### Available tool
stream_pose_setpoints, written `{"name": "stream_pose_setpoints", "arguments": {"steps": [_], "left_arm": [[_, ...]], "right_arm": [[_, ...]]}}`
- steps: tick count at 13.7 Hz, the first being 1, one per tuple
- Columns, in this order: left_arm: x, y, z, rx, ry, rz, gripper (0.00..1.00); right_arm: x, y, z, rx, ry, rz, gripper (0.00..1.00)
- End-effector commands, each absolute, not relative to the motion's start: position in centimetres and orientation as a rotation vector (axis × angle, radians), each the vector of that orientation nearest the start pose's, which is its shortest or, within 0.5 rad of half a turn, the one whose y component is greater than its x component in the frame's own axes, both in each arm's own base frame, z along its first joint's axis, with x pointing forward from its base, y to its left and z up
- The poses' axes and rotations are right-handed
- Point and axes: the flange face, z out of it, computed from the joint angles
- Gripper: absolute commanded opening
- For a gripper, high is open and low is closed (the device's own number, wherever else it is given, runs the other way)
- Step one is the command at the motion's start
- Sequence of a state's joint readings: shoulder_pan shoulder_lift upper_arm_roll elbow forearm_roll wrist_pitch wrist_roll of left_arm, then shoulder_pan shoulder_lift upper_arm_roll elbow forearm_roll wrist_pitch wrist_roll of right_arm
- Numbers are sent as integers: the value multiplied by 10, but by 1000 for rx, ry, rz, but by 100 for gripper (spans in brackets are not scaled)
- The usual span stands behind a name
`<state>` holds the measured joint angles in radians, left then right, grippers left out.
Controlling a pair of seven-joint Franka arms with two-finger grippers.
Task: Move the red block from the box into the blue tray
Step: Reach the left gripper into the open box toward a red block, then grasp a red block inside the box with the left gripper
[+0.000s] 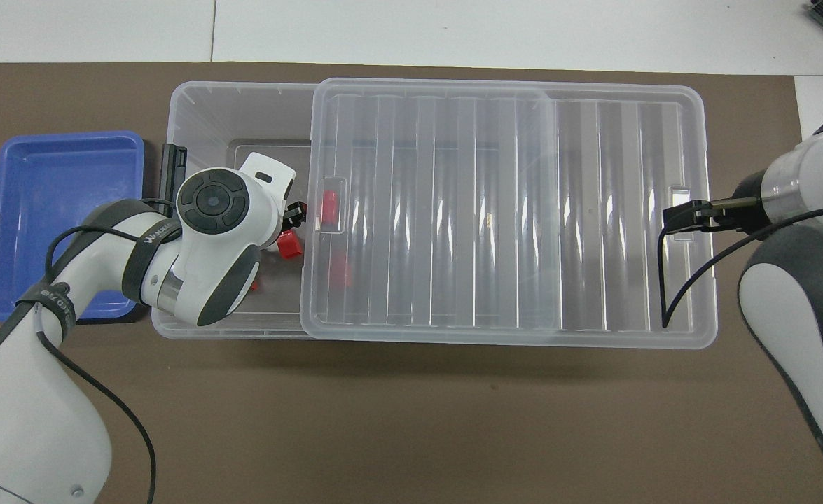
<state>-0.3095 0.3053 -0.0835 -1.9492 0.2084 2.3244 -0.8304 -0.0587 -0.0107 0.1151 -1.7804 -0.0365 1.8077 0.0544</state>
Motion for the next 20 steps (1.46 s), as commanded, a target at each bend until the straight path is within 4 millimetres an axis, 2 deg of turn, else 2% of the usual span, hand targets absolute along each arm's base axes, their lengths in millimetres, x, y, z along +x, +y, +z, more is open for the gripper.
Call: {"name": "stream_pose_setpoints", "arguments": {"steps": [1,4,6,8,10,12,14,16,17,18,20], "left_arm": [[570,-230,328,-3034,-429,-240,100],[567,-238,317,-3038,-409,-230,100],[568,-242,309,-3047,-399,-239,100],[567,-245,308,-3040,-363,-247,100],[564,-253,306,-3029,-302,-265,100],[563,-254,295,-3026,-283,-244,100],[562,-258,294,-3030,-270,-249,100],[562,-258,294,-3030,-270,-249,100],[562,-258,294,-3031,-272,-248,94],[562,-258,294,-3030,-274,-246,79],[560,-258,293,-3027,-272,-237,42]], "right_arm": [[557,26,578,-3176,82,-41,97],[552,26,601,-3175,152,-16,97],[550,25,611,-3180,156,-4,97],[548,27,622,-3177,238,-2,97],[546,24,624,-3165,258,8,97],[543,24,624,-3146,264,39,97],[536,30,628,-3145,254,42,98],[532,27,629,-3145,262,46,99],[534,27,628,-3145,262,39,99],[534,26,628,-3146,259,39,99],[535,25,627,-3144,261,39,99]]}}
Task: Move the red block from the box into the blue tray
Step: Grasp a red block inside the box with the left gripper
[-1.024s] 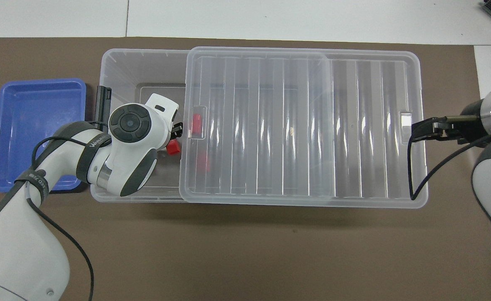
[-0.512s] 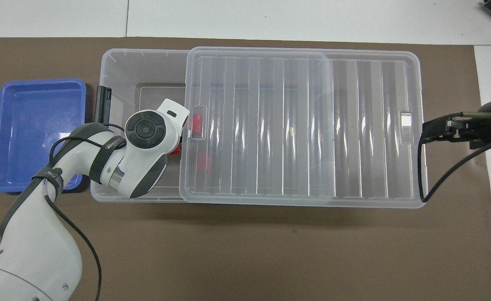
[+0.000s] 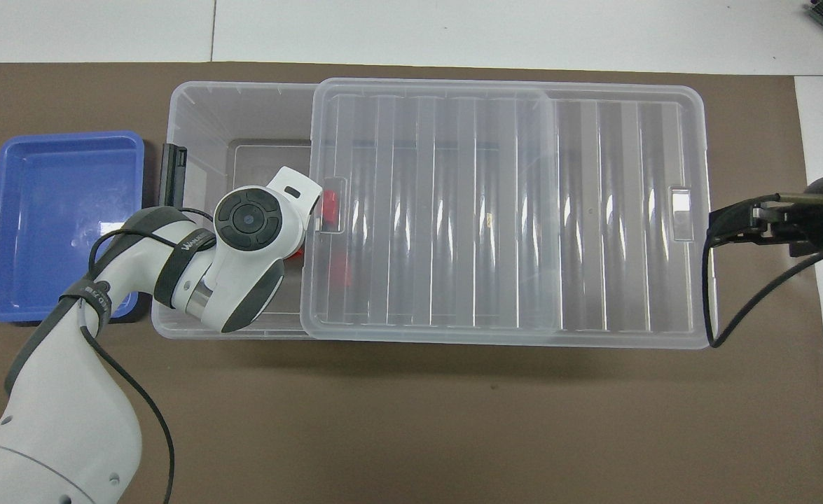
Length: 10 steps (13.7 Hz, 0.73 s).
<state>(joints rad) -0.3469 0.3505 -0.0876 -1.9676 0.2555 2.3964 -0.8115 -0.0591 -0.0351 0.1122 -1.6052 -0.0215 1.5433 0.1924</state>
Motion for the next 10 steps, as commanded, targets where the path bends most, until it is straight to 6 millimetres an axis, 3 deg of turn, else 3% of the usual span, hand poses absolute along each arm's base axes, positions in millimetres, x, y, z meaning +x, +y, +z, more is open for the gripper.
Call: {"name": "stream_pose_setpoints", "arguments": {"steps": [1,2,8,10], "left_arm": [[560,-258,294,-3025,-273,-233,36],[560,-258,294,-3025,-271,-233,28],[562,-254,294,-3022,-282,-228,5],[566,-250,297,-3019,-310,-214,5]], "right_arm": [[537,25,627,-3146,262,34,99],[538,24,628,-3150,262,28,98],[544,25,625,-3152,262,-11,98],[544,25,625,-3152,264,-14,98]]}}
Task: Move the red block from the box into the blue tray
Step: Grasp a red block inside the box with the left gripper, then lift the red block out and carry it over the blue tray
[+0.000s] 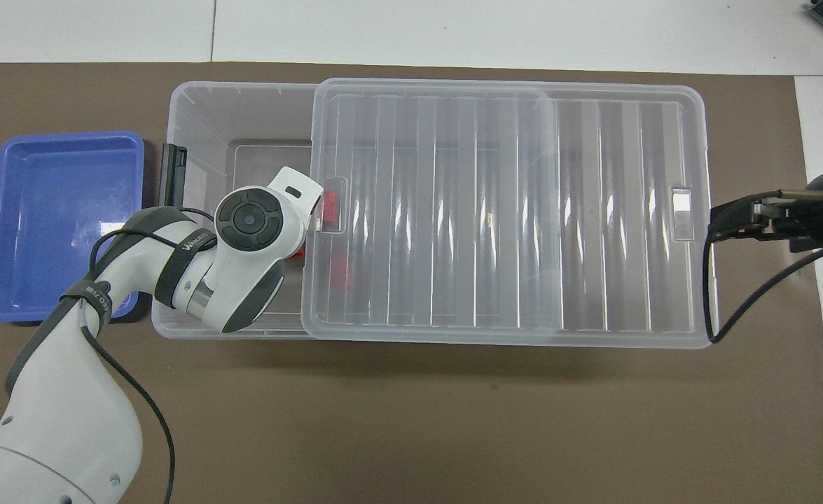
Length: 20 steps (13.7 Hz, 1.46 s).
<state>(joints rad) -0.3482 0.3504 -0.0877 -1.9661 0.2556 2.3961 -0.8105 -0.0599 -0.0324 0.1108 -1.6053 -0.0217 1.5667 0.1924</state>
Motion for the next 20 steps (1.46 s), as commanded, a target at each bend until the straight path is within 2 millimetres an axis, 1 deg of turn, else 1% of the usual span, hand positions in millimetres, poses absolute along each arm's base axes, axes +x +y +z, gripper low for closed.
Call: {"name": "stream_pose_setpoints", "arguments": {"steps": [1,2,3,4,5,6,7,8,9,10,11,12,13,15,16,18,19,20], "left_arm": [[570,-251,303,-3026,-336,-229,6],[577,-249,313,-3047,-390,-232,7],[581,-241,324,-3061,-466,-202,7],[585,-232,341,-3060,-526,-170,7],[587,-230,362,-3053,-552,-147,7],[588,-226,389,-3038,-560,-131,6],[590,-218,415,-3018,-571,-106,6],[595,-203,444,-2998,-557,-67,6],[599,-181,470,-2987,-489,-9,7],[602,-152,488,-2984,-397,73,7],[604,-118,510,-3021,-335,137,7],[605,-90,530,-3073,-289,165,7],[603,-75,536,-3101,-249,172,7],[603,-69,536,-3104,-196,172,7],[604,-60,536,-3102,-152,173,7],[606,-26,536,-3102,30,178,7],[609,-3,532,-3077,129,153,6],[612,29,526,-3074,186,82,6]], "right_arm": [[544,25,624,-3152,264,-12,98],[544,26,624,-3152,264,-16,98],[543,26,624,-3152,264,-16,98],[543,26,622,-3153,264,-12,98],[542,26,623,-3153,264,-12,98],[542,26,622,-3155,264,-10,98],[542,25,623,-3153,266,-12,98],[541,26,621,-3155,264,-7,98],[541,26,621,-3154,264,-5,98],[541,26,621,-3156,264,-5,98],[540,27,620,-3155,262,-2,98],[539,26,618,-3156,264,7,98],[539,26,617,-3156,264,10,98],[539,26,617,-3156,264,10,98],[539,26,617,-3156,264,7,98],[538,26,615,-3156,264,15,98],[538,25,615,-3156,266,17,98],[538,26,615,-3157,264,17,98]]}}
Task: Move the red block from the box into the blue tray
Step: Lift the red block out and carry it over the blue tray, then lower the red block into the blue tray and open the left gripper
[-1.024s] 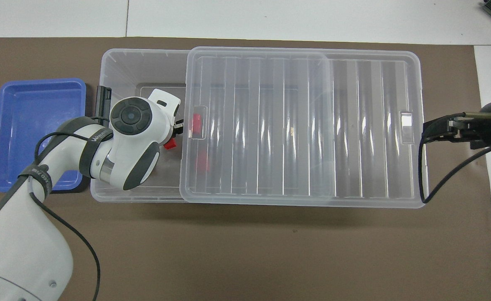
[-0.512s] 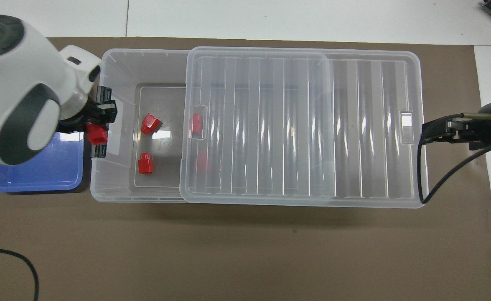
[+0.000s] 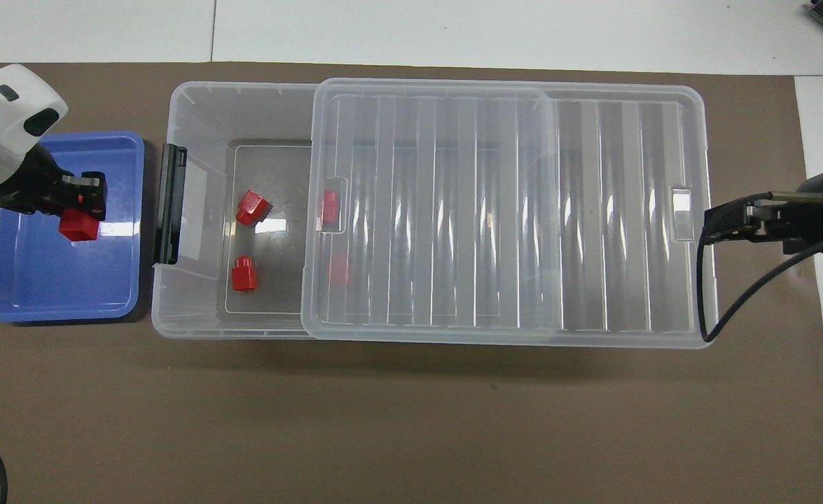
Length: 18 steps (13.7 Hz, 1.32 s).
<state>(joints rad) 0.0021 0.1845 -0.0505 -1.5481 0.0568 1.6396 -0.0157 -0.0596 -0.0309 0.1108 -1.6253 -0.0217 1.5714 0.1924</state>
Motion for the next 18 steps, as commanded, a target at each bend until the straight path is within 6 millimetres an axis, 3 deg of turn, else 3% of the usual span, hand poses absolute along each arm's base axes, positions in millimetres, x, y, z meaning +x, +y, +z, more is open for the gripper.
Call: {"name": "stream_pose_setpoints", "arguments": {"steps": [1,2,3,8,11,16,18], "left_arm": [[609,67,518,-3073,181,22,6],[610,88,508,-3068,199,-33,6],[616,94,498,-3060,213,-86,5],[649,105,426,-3055,208,-191,4],[664,126,372,-3051,175,-247,4],[654,134,353,-3058,164,-220,5],[650,132,346,-3048,259,-217,5]], "right_arm": [[538,26,615,-3157,264,17,98],[538,25,615,-3156,266,17,98],[538,25,615,-3156,267,17,98],[539,25,615,-3156,266,15,98],[539,25,615,-3156,266,15,98],[537,25,616,-3157,267,12,98],[538,25,616,-3156,264,5,98]]}}
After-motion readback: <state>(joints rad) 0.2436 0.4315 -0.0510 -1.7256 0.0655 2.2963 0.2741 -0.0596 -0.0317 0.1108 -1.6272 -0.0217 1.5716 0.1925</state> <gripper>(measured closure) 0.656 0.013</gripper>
